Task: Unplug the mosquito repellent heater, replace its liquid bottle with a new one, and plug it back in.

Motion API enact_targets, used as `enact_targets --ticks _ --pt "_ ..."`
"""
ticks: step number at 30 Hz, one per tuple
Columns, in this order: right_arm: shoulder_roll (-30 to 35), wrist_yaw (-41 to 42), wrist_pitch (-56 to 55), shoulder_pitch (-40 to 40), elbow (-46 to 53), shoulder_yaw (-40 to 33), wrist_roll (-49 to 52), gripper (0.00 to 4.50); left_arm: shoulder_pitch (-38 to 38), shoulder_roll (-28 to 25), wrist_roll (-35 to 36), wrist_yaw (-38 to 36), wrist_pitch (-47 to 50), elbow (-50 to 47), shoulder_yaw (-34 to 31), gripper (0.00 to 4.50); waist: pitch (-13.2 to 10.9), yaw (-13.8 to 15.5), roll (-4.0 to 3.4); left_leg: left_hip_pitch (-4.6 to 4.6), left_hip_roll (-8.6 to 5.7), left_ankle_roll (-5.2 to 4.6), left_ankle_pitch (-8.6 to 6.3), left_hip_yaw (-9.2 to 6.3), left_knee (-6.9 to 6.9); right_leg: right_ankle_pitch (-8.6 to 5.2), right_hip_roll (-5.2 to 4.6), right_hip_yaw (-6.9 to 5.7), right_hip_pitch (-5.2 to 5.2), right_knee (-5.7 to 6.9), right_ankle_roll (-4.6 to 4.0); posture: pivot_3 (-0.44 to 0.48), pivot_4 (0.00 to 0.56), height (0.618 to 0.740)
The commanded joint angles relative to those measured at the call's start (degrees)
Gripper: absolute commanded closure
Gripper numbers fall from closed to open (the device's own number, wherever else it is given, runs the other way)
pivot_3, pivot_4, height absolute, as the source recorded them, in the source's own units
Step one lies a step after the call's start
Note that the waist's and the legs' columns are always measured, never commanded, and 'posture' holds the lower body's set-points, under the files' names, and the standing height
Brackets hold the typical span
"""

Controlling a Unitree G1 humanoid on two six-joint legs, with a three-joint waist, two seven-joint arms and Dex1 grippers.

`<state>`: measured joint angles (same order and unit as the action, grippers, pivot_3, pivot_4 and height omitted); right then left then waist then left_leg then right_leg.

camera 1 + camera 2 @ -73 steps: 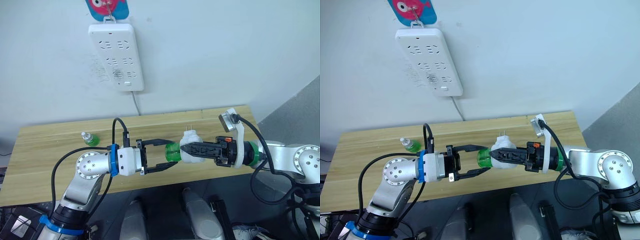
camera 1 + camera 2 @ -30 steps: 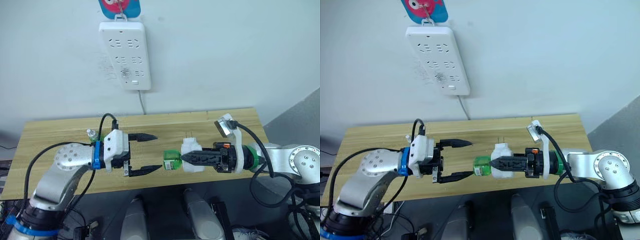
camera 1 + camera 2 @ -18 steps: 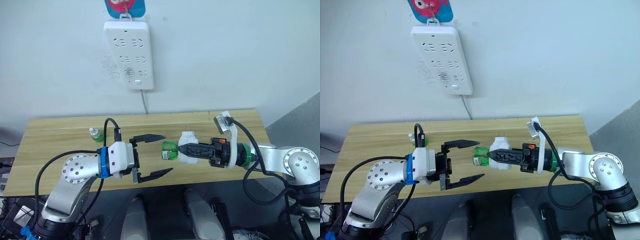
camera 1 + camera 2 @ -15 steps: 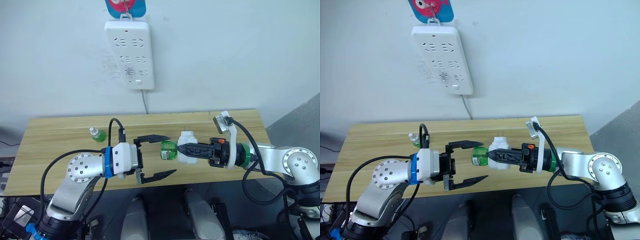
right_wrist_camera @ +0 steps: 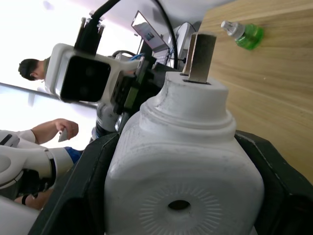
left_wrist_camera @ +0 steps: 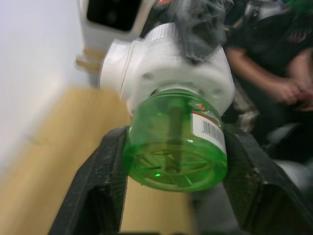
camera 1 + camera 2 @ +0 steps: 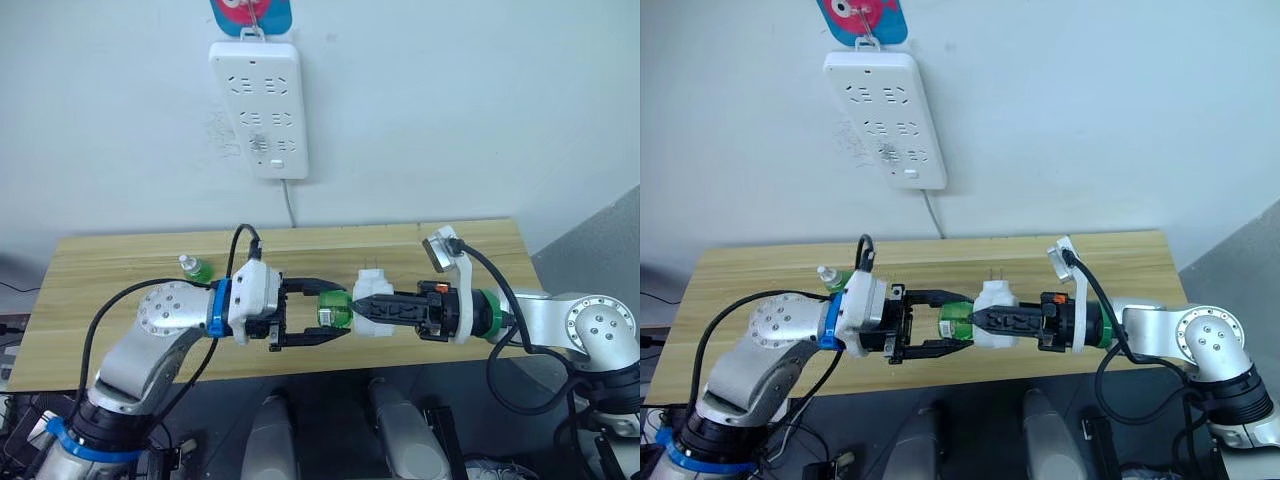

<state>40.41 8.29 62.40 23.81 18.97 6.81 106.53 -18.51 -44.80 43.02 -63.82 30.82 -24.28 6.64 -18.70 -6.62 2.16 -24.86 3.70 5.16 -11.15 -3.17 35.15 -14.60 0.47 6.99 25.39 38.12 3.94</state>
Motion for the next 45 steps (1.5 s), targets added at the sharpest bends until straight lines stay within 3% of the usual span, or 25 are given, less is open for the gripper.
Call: enact_targets --ticks 1,6,8,12,17,20,24,28,31,37,40,44,45 --pt "1.11 2.37 1.1 0.38 2.28 -0.76 0.23 1.36 -6.28 -2.5 16.38 1.09 18.99 2.47 -3.34 2.17 -0.01 -0.06 -0.01 0.01 0.0 0.0 0.0 0.0 0.01 0.0 0.0 0.01 -0.01 0.03 0.0 -0.177 0.338 0.74" --pt "1.51 3.68 1.28 0.44 2.66 -0.57 -0.78 1.38 -8.93 -2.08 18.42 2.66 23.93 3.38 -4.26 2.17 -0.01 0.01 -0.01 0.0 0.0 -0.02 -0.01 0.03 -0.01 -0.01 0.0 0.01 -0.01 -0.06 0.01 -0.182 0.339 0.74" --pt "1.54 3.64 1.05 0.3 2.63 -0.61 -0.67 1.38 -7.68 -2.4 14.22 2.31 20.68 2.09 -3.45 2.17 -0.01 0.02 -0.01 0.0 0.02 -0.03 -0.02 0.0 -0.06 -0.01 0.02 -0.03 0.02 -0.03 0.0 -0.182 0.34 0.74" --pt "1.87 3.3 0.74 0.09 1.71 -1.12 -0.16 1.38 -1.09 -1.98 -2.96 -0.94 -0.02 -1.06 -0.61 0.92 -0.01 0.17 -0.02 0.0 0.03 -0.02 -0.02 -0.01 -0.1 -0.01 0.02 -0.02 0.03 -0.04 -0.01 -0.181 0.341 0.74" --pt "1.99 3.35 0.71 0.15 0.53 -1.56 -0.69 1.38 7.77 3.91 -18.02 -0.16 -27.57 2.19 -2.59 0.89 -0.01 0.4 -0.02 0.02 0.01 -0.02 -0.01 0.12 -0.06 0.0 -0.02 0.07 0.0 -0.11 -0.03 -0.18 0.342 0.74" --pt "1.81 3.39 0.74 0.2 0.32 -1.53 -0.99 1.38 11.14 6.74 -19.8 -1.86 -38.07 2.25 -3.65 0.89 -0.01 0.54 -0.02 0.01 0.0 -0.02 -0.01 0.14 -0.03 0.0 -0.02 0.11 -0.01 -0.12 -0.03 -0.179 0.343 0.74" --pt "1.53 3.38 0.75 0.27 0.39 -1.35 -1.25 1.38 14.73 7.35 -19.28 -2.46 -41.28 0.52 -2.97 0.89 -0.01 0.55 -0.02 0.01 0.01 -0.02 -0.02 0.15 -0.03 0.0 -0.02 0.12 -0.01 -0.11 -0.02 -0.177 0.344 0.74" --pt "1.24 3.3 0.9 0.43 0.53 -1.3 -1.32 1.38 13.71 8.49 -20.38 -1.95 -44.19 2.23 -1.87 0.89 -0.01 0.5 -0.02 0.01 0.01 -0.02 -0.02 0.14 -0.02 0.0 -0.02 0.11 -0.01 -0.09 -0.01 -0.179 0.343 0.74" --pt "1.08 3.29 0.98 0.57 0.71 -1.2 -1.24 1.38 11.63 9.66 -20.64 -1.62 -44.1 3.92 -0.9 0.89 -0.01 0.4 -0.02 0.01 0.0 -0.02 -0.02 0.14 0.02 0.01 -0.02 0.12 -0.04 -0.1 0.0 -0.182 0.34 0.74" --pt "1.02 3.28 0.99 0.55 1.04 -1.22 -1.35 1.38 9.52 10.38 -19.96 -1.9 -43.06 4.72 0.04 2.26 -0.01 0.31 -0.02 0.01 0.0 -0.03 -0.02 0.13 0.02 0.01 -0.01 0.1 -0.04 -0.08 0.01 -0.186 0.336 0.74" --pt "1.1 3.28 0.95 0.45 1.2 -1.28 -1.29 1.38 9.61 8.42 -18.05 -2.75 -38.56 3.41 0.19 2.26 -0.01 0.23 -0.02 0.01 0.01 -0.03 -0.02 0.12 0.02 0.01 -0.01 0.09 -0.03 -0.07 0.01 -0.184 0.335 0.74" --pt "1.33 3.8 1.35 0.37 1.36 -1.35 -1.51 1.38 4.47 1.09 -1.91 4.48 -4.67 -0.96 -0.06 2.26 -0.01 0.15 -0.02 0.01 0.01 -0.03 -0.02 0.03 0.03 0.01 0.01 0.06 -0.02 0.02 0.01 -0.175 0.333 0.74" --pt "1.39 4.09 1.56 0.39 1.45 -1.25 -1.66 1.38 0.74 -0.99 8.97 7.04 7.11 0.87 -1.01 2.26 -0.01 0.16 -0.02 0.02 0.0 -0.03 -0.02 0.01 0.04 0.01 0.01 0.05 -0.04 0.02 0.01 -0.173 0.334 0.74"
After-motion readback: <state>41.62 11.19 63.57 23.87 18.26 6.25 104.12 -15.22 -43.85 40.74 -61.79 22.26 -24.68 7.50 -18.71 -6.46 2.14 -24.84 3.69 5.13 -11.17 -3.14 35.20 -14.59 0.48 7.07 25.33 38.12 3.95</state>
